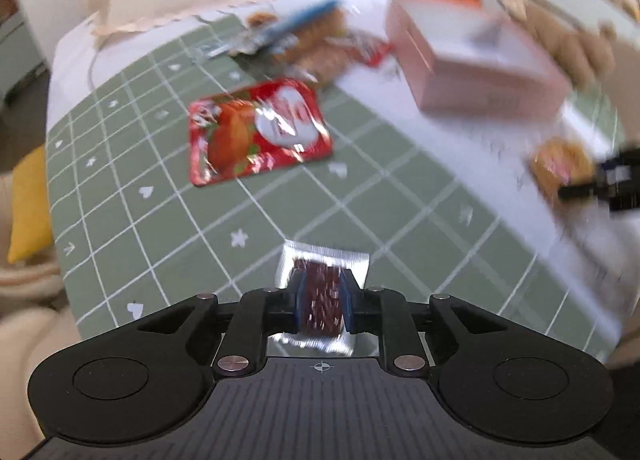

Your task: Organize snacks

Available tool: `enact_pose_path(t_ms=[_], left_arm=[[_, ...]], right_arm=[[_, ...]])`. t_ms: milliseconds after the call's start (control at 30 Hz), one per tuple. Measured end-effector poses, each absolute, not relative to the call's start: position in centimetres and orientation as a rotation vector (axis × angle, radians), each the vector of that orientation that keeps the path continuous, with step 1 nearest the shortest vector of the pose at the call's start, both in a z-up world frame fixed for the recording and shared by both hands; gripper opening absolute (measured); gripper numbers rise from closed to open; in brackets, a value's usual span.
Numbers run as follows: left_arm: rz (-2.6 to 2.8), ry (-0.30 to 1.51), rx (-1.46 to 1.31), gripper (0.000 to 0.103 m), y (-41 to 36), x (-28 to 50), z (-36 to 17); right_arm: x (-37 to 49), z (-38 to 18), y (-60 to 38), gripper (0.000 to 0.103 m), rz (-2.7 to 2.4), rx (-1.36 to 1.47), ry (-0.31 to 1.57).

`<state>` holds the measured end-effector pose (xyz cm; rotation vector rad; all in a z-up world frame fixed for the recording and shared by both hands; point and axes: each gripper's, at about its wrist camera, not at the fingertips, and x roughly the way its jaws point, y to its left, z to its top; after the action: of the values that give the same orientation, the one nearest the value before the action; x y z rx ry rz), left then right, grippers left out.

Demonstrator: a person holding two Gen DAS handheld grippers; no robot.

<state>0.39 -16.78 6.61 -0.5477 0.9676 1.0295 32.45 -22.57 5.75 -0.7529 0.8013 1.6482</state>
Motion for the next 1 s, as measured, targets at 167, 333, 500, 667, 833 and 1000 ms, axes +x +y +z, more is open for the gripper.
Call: enact_pose_path(t_ms=[167,333,500,667,833,1000], left_arm=[[0.969,1.058,-0.451,0.033,-17.9,2.3,4.4],[0.906,1.044,-0.455,0.061,-18.2,3.3,4.0],[0.885,0.924,-0.587,0.057,-17.9,0.9,5.4],[0.951,0.943,-0.585,0.055,-17.4,-0.5,5.7],[0.942,0.925,-0.598,0.046,-16.1,-0.4,5.7],[0.919,0.974,-0.579,0.042,-15.5,0.1,4.9]], right_arm=[[30.8,4.3,-22.2,0.07,1.63,-0.776,0.842],[28.7,3.7,-22.9,0.081,1.625,-0.85,0.735],[27.9,3.5,-23.5,0.086,1.63,-0.864,0.709],[27.9,3.4,-23.9,0.086,1.618,-0.846,0.706],[27.7,3.4,-24.0,0.086,1.609,-0.843,0.711],[27.5,3.4,-24.3,0.086,1.611,-0.845,0.71]])
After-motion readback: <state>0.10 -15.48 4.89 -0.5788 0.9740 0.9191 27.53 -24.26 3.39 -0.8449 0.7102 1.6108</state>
